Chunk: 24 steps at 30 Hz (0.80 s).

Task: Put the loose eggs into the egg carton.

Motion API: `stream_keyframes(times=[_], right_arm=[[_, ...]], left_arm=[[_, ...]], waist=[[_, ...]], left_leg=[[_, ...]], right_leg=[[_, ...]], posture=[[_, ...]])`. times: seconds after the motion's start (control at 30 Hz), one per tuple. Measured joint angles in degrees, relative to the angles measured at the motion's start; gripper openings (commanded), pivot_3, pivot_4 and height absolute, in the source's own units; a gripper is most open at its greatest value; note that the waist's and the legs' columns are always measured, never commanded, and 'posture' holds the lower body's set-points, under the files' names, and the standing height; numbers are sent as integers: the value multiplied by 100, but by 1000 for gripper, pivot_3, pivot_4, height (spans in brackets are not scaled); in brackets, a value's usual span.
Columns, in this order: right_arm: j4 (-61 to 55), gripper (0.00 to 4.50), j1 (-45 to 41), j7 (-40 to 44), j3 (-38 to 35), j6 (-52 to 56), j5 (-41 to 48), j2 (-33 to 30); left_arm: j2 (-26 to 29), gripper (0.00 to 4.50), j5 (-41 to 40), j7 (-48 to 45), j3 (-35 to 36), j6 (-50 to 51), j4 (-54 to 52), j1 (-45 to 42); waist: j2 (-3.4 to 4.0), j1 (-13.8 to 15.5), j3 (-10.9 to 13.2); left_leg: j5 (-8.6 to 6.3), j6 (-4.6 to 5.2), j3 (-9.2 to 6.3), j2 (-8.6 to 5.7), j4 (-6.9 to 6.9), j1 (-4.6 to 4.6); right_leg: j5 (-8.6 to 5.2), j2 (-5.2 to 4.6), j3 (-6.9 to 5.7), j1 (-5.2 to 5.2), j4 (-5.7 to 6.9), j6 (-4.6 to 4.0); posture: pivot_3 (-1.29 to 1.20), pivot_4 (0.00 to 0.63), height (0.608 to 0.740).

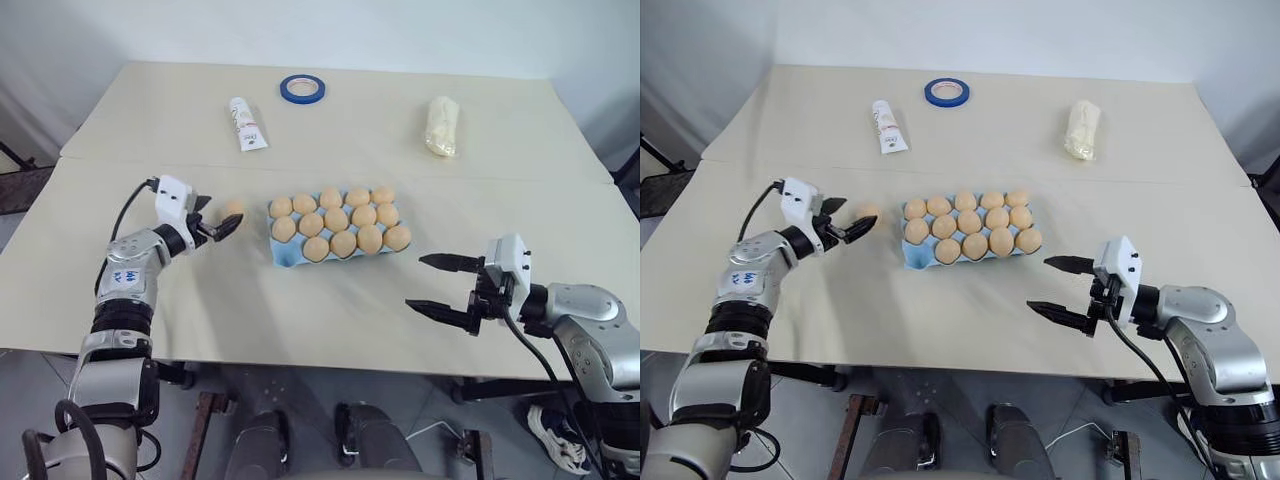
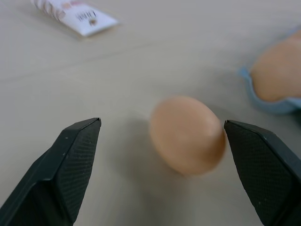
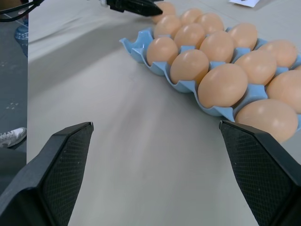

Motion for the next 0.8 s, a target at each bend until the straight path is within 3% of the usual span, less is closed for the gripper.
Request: stream_keyframes(times=[0.37, 0.63, 0.7, 0.8], right_arm=[[-67, 4500, 5, -48, 0, 14, -4, -1], [-57, 4500, -19, -48, 1, 13, -28, -2], [-57, 4500, -15, -48, 1, 11, -43, -2], [-57, 4500, -11, -49, 1, 9, -51, -2]], left_arm=[[-197, 4466, 333, -14, -11, -617, 1430, -788], [-218, 1951, 505, 34, -87, -854, 1749, -862], [-214, 1622, 506, -8, -86, -883, 1748, -862], [-192, 1585, 507, -170, -97, -966, 1656, -851]], waist=[[-1, -10, 0], [-2, -4, 1], [-2, -5, 1], [-2, -5, 1]], left_leg=[[1, 0, 1, 0, 8, 1], [1, 0, 2, 0, 12, 0], [1, 0, 2, 0, 13, 1], [1, -1, 2, 0, 14, 0]], right_leg=[[1, 0, 1, -1, 11, 2], [1, 0, 1, -1, 16, 2], [1, 0, 1, -1, 16, 2], [1, 0, 1, -2, 17, 1]], posture=[[0, 150, 740], [0, 150, 740], [0, 150, 740], [0, 150, 740]])
